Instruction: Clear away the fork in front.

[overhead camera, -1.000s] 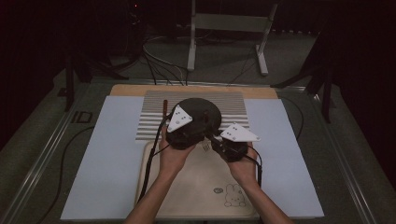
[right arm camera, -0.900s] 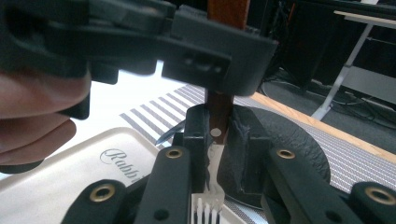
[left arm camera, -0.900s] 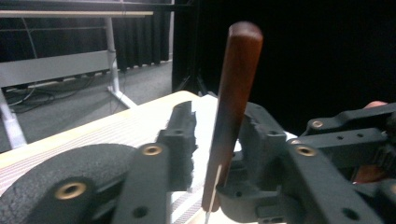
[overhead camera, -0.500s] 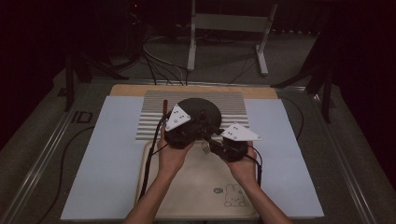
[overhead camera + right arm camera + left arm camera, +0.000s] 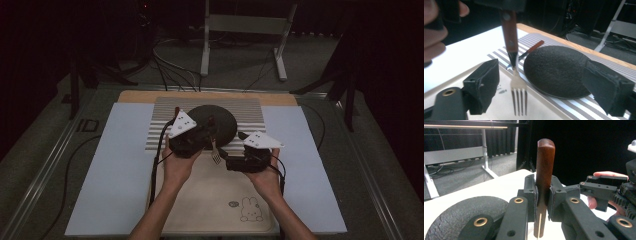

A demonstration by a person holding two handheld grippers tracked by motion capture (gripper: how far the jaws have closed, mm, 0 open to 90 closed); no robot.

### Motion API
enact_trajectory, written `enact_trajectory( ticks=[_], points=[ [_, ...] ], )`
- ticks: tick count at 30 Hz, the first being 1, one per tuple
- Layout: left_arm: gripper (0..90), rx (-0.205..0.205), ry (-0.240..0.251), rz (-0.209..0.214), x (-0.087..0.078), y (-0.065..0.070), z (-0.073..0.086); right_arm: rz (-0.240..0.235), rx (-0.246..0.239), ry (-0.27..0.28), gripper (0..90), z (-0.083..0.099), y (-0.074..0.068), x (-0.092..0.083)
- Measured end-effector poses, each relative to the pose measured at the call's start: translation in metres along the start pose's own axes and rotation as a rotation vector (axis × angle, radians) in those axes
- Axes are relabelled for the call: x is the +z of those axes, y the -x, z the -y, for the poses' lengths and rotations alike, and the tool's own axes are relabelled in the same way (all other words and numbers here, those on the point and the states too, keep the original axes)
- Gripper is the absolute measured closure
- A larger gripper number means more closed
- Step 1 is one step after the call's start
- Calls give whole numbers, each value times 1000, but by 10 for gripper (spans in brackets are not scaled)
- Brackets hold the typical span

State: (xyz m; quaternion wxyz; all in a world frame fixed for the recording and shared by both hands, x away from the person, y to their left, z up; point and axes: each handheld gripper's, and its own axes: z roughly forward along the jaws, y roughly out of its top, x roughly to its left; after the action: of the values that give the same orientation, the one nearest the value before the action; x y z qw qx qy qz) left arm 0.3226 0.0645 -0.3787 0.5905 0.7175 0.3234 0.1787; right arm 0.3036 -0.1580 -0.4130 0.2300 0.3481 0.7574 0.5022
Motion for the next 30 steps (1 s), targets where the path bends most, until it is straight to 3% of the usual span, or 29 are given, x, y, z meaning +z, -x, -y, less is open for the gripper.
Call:
enact_trajectory(
  ticks=[9, 30],
  points=[
    [806, -20, 3, 5, -13, -10, -5, 39, 13, -6, 121, 7, 10, -10],
    [806, -70, -46, 1, -47, -38, -7, 127, 61, 4, 117, 23, 40, -37]
  ],
)
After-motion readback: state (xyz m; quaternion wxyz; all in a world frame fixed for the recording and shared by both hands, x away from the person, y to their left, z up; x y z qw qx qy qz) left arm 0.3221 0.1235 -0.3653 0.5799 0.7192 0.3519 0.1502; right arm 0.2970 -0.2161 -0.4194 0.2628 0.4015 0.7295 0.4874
